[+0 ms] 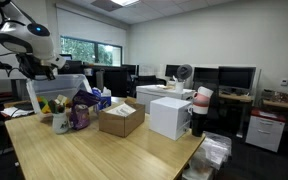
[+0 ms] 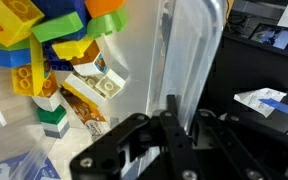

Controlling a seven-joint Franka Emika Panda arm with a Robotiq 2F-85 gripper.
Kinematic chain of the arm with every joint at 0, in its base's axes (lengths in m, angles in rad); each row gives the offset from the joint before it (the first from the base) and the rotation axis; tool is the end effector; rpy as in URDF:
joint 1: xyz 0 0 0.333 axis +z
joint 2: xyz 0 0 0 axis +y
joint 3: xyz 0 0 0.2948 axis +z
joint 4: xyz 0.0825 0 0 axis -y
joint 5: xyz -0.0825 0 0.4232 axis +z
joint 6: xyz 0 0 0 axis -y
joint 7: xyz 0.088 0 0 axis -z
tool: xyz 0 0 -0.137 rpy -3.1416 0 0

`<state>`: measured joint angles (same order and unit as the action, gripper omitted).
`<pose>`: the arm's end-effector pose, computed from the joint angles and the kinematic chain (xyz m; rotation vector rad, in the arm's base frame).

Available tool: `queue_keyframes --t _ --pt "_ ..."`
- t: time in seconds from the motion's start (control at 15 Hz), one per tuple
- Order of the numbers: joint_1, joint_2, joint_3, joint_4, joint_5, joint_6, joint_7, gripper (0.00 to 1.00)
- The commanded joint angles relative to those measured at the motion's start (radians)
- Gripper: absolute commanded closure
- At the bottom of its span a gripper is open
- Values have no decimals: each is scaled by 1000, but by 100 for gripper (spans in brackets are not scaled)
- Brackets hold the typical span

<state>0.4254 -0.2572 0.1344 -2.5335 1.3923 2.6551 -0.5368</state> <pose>0.4369 0.2548 0.3235 -2.3103 0.0783 -0.3776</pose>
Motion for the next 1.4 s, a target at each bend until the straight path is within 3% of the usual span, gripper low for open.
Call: queue_keyframes --t 0.0,0.07,1.33 --pt "4 -39 -20 -26 64 -26 -88 95" --pt "-55 -43 31 -26 78 -47 -96 95" --pt "-170 -67 41 -69 170 -212 -191 95"
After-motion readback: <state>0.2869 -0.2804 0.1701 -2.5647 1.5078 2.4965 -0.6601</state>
